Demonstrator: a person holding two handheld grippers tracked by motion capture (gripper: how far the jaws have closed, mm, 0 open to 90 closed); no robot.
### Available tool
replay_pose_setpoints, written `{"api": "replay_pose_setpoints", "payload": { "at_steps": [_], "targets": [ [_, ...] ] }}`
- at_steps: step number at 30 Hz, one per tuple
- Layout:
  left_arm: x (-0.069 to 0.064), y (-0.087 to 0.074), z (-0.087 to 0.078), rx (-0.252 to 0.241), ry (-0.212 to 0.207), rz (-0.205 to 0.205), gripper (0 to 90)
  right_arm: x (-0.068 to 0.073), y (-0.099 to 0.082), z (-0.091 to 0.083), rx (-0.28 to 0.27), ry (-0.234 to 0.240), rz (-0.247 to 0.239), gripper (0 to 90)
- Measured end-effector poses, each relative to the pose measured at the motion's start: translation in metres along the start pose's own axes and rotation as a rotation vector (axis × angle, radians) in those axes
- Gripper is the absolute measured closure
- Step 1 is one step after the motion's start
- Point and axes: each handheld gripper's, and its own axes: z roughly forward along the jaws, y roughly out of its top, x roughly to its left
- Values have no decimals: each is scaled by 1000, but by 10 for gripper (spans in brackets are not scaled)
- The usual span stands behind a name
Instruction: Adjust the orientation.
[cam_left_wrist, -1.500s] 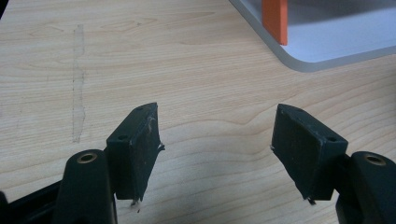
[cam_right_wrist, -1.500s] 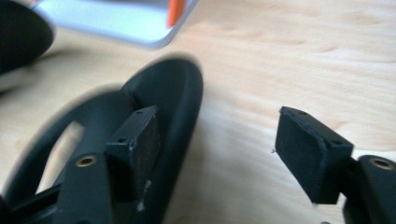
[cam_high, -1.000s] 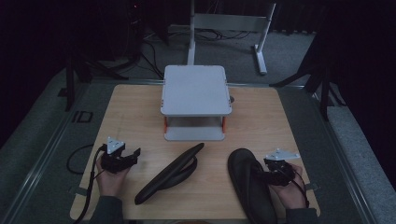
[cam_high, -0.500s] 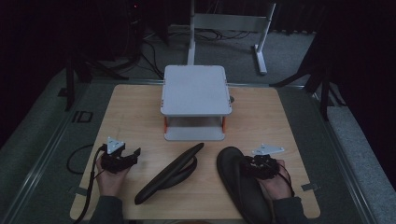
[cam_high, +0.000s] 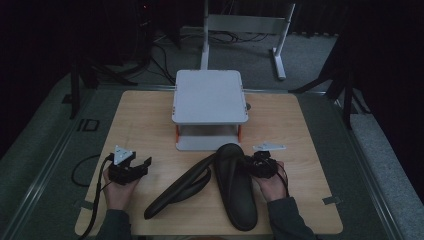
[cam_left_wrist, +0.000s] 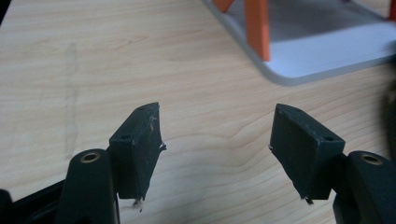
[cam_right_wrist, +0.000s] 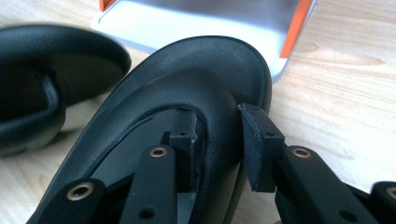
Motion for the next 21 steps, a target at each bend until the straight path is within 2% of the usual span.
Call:
{"api": "replay_pose_setpoints", "payload": {
  "at_steps": [3, 6, 8, 9, 10, 12, 13, 14, 15, 16, 18, 21],
  "targets": [
    [-2, 5, 1, -7, -13, 11, 343, 1, 5, 9, 10, -8, 15, 682],
    [-8, 15, 3, -22, -33, 33, 355, 3, 8, 17, 21, -4, 7, 680],
    [-16, 27, 6, -27, -58, 63, 355, 5, 10, 20, 26, 8, 1, 663],
    [-20, 31, 7, -29, -68, 74, 355, 5, 11, 20, 30, 13, -5, 628],
    [-23, 35, 7, -30, -77, 93, 355, 7, 12, 20, 33, 16, -6, 566],
    [-31, 42, 6, -34, -95, 120, 355, 9, 14, 18, 35, -1, -29, 524],
    [-31, 42, 6, -34, -95, 120, 355, 9, 14, 18, 35, -1, -29, 524],
    [-38, 48, 5, -35, -114, 142, 355, 11, 15, 16, 39, -8, -52, 483],
    [-38, 48, 5, -35, -114, 142, 355, 11, 15, 14, 39, -14, -62, 468],
    [-44, 54, 4, -38, -140, 157, 355, 11, 15, 13, 38, -16, -64, 453],
    [-49, 59, 4, -39, -161, 174, 355, 11, 17, 10, 29, -8, -69, 416],
    [-55, 63, 3, -40, -184, 188, 355, 11, 19, 6, 6, -7, -65, 409]
  ]
}}
